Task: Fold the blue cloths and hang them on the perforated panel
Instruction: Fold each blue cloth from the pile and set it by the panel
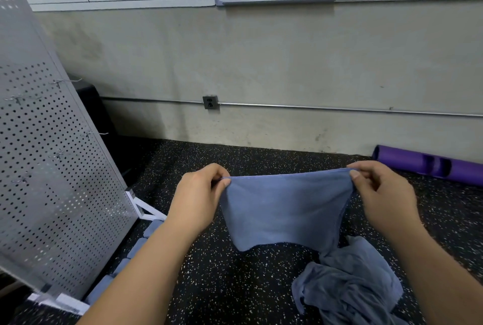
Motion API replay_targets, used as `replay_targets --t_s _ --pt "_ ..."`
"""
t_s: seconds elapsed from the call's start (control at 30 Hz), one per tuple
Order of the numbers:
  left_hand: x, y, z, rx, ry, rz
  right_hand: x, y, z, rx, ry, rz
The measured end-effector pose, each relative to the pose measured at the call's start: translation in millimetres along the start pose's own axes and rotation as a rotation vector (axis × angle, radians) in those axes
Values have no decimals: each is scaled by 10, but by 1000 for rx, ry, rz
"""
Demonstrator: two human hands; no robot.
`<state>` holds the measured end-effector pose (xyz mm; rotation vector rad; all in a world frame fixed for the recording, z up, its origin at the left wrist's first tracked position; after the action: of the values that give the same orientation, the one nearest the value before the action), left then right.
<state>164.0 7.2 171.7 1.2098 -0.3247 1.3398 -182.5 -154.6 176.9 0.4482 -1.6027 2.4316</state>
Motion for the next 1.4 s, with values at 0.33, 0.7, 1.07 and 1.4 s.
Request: replay_targets --t_s 0.33,0.7,1.07,1.4 --pt "-75 -59 -16 -75 -236 -85 42 39 9 -24 -33 -61" --pt "-70 -136 -11 160 -182 -385 -58 133 35 -64 -24 141" --pt "-10 -273 -12 381 99 -744 -67 120 67 -67 17 158" --pt "-35 -305 25 341 57 -734 25 114 61 -82 55 164"
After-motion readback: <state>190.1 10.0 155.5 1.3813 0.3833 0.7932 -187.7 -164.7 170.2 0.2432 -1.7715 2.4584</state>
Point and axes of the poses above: each hand's wrist, its own z-axis towards the middle knuckle, its own x-axis out of the back of the hand, y = z × x, the point moved 6 cm from there along z, towards the middle knuckle, and after that the axes turned 9 degrees about z, right-handed, at the moved point
